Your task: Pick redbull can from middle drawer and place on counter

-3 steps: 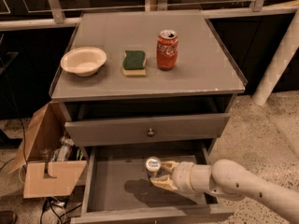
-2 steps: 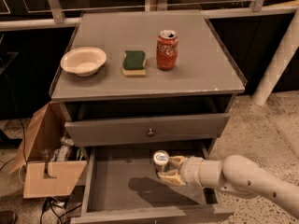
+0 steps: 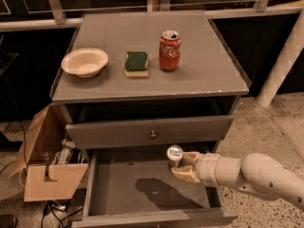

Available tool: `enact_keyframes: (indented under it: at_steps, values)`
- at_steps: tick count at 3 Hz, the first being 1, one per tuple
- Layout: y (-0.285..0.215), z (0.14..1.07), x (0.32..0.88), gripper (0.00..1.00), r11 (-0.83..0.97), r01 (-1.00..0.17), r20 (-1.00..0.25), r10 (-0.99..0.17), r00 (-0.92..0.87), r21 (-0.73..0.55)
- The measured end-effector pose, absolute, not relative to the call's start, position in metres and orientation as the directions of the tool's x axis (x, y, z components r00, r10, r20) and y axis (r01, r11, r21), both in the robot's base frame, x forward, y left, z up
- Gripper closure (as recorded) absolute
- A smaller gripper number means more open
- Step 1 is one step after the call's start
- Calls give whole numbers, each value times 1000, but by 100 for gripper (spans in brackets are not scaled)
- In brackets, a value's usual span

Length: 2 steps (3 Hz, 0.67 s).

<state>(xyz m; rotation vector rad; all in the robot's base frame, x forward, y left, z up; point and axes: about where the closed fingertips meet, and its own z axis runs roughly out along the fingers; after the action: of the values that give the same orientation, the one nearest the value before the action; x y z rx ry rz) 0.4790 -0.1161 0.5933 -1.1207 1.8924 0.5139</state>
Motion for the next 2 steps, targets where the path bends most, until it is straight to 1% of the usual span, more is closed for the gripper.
enact_keyframes:
  at_steps: [1, 2]
  values:
    - [-115, 595, 483, 100, 520, -852, -835, -492, -244, -57]
    - [-125, 628, 491, 100, 538, -837, -832, -506, -226, -100]
